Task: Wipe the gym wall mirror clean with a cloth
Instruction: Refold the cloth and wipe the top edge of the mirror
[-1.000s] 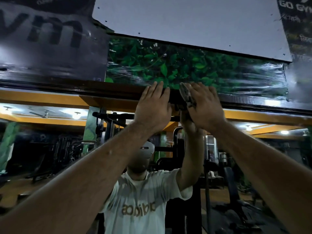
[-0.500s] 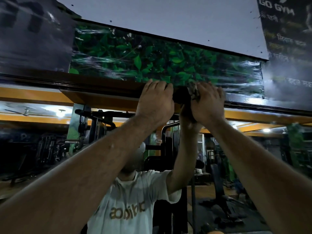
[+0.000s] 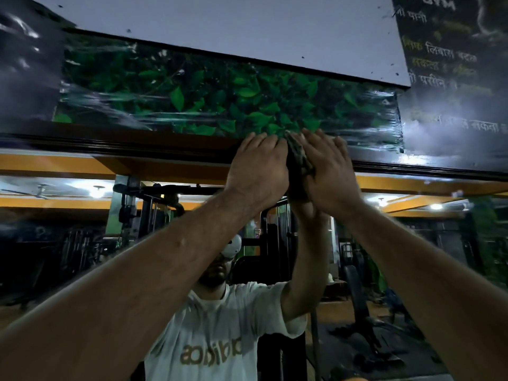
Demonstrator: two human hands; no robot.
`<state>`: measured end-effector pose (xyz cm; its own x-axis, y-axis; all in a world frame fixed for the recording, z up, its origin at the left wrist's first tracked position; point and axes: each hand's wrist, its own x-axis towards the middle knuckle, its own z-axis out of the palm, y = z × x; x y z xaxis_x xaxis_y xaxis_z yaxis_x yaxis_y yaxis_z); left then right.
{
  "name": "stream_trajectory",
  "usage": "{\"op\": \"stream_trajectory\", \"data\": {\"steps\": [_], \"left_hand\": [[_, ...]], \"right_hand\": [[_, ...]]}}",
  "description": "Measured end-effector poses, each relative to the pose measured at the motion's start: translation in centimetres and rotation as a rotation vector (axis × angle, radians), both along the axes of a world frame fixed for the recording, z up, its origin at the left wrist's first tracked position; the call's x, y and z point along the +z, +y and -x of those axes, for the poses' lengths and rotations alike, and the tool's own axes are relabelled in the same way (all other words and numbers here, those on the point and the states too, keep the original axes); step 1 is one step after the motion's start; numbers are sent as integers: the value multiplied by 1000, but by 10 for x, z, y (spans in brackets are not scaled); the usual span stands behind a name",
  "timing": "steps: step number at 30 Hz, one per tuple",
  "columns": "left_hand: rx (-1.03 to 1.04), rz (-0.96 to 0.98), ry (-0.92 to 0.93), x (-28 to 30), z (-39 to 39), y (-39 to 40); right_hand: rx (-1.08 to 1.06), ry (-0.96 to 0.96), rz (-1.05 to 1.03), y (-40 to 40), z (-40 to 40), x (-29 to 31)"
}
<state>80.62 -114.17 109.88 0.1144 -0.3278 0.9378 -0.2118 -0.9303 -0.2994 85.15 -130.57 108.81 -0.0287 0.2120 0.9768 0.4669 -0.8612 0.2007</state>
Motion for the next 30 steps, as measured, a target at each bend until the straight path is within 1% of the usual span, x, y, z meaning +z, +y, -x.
{"op": "stream_trajectory", "data": {"steps": [2, 5, 8, 10, 13, 15, 17, 20, 24, 28, 30], "left_hand": [[-2, 14, 7, 1, -3, -14], [17, 28, 21, 2, -8, -36], [10, 86, 45, 3, -11, -57], [16, 128, 34, 1, -13, -68], [77, 136, 10, -5, -20, -77], [96, 152, -1, -5, -21, -85], [90, 165, 7, -5, -21, -97], [75, 125, 24, -5, -24, -112], [52, 71, 9, -6, -29, -128], [15, 50, -3, -5, -36, -142], [0, 40, -11, -3, -40, -147]], "right_hand": [[-26, -10, -3, -23, -6, 9], [-49, 47, -68, -38, -6, 18], [-10, -11, 0, -40, -13, 7], [-1, -30, 56, -59, -17, 4], [-32, 48, 3, -92, -18, 12], [-36, 90, -33, -95, -15, 12], [-11, 96, 9, -94, -14, 6], [3, 84, 87, -117, -20, 6], [-38, 122, -27, -147, -23, 18], [-78, 82, 11, -144, -24, 13], [-77, 62, 17, -156, -29, 14]]}}
